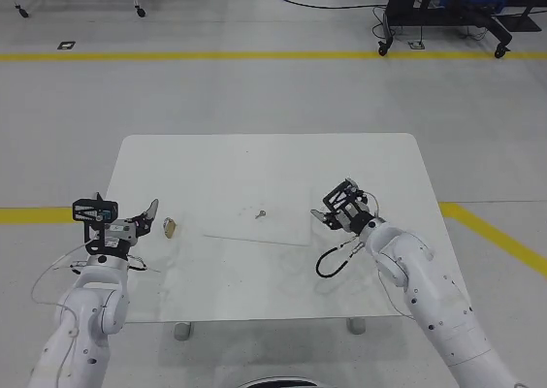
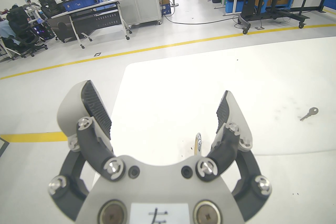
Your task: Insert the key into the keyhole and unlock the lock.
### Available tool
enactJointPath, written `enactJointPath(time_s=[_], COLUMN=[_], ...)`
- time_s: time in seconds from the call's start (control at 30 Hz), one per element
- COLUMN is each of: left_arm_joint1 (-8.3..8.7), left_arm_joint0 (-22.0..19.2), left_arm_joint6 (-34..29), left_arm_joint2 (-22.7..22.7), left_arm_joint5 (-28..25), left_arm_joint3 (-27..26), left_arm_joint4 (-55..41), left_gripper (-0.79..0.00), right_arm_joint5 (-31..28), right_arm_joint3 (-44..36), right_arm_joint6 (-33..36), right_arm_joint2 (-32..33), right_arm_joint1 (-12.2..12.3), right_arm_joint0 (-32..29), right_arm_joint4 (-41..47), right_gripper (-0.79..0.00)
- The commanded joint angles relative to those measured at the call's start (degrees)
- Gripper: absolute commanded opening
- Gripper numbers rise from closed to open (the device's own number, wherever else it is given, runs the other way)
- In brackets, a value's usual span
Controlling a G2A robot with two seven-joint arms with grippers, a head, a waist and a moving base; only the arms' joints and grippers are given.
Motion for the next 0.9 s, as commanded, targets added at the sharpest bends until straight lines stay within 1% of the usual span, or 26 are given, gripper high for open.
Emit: enactJointPath(time_s=[0.0, 0.07, 0.13, 0.27, 0.33, 0.37, 0.4, 0.43, 0.47, 0.53, 0.63, 0.7, 0.77, 0.87], left_arm_joint1=[0.00, 0.00, 0.00, 0.00, 0.00, 0.00, 0.00, 0.00, 0.00, 0.00, 0.00, 0.00, 0.00, 0.00], left_arm_joint0=[0.0, 0.0, 0.0, 0.0, 0.0, 0.0, 0.0, 0.0, 0.0, 0.0, 0.0, 0.0, 0.0, 0.0], left_arm_joint6=[0.0, 0.0, 0.0, 0.0, 0.0, 0.0, 0.0, 0.0, 0.0, 0.0, 0.0, 0.0, 0.0, 0.0], left_arm_joint2=[0.0, 0.0, 0.0, 0.0, 0.0, 0.0, 0.0, 0.0, 0.0, 0.0, 0.0, 0.0, 0.0, 0.0], left_arm_joint5=[0.0, 0.0, 0.0, 0.0, 0.0, 0.0, 0.0, 0.0, 0.0, 0.0, 0.0, 0.0, 0.0, 0.0], left_arm_joint3=[0.0, 0.0, 0.0, 0.0, 0.0, 0.0, 0.0, 0.0, 0.0, 0.0, 0.0, 0.0, 0.0, 0.0], left_arm_joint4=[0.0, 0.0, 0.0, 0.0, 0.0, 0.0, 0.0, 0.0, 0.0, 0.0, 0.0, 0.0, 0.0, 0.0], left_gripper=[0.000, 0.000, 0.000, 0.000, 0.000, 0.000, 0.000, 0.000, 0.000, 0.000, 0.000, 0.000, 0.000, 0.000], right_arm_joint5=[-5.2, -9.5, -11.9, -17.6, -19.7, -20.7, -21.6, -22.3, -22.9, -23.5, -24.9, -25.1, -25.2, -25.2], right_arm_joint3=[7.5, 13.3, 18.0, 25.3, 28.2, 29.6, 30.9, 32.1, 33.2, 35.3, 38.4, 40.1, 41.4, 43.0], right_arm_joint6=[-0.9, -1.4, -2.0, -5.7, -7.2, -7.8, -8.4, -8.9, -9.6, -10.9, -12.5, -12.3, -12.4, -13.1], right_arm_joint2=[-2.4, -4.6, -7.0, -11.0, -12.8, -13.7, -14.5, -15.3, -16.1, -17.5, -19.5, -21.1, -22.5, -24.0], right_arm_joint1=[-0.7, -1.5, -2.3, -3.9, -4.6, -5.0, -5.4, -5.8, -6.1, -6.8, -8.0, -8.8, -9.7, -10.7], right_arm_joint0=[4.9, 8.5, 11.8, 16.6, 18.4, 19.3, 20.1, 20.9, 21.7, 23.1, 25.2, 26.8, 28.1, 29.4], right_arm_joint4=[4.5, 8.4, 9.7, 12.8, 13.3, 13.8, 14.3, 14.4, 14.5, 14.1, 14.1, 13.7, 13.6, 13.2], right_gripper=[0.000, 0.000, 0.000, 0.000, -0.058, -0.163, -0.219, -0.256, -0.274, -0.382, -0.431, -0.505, -0.526, -0.533])
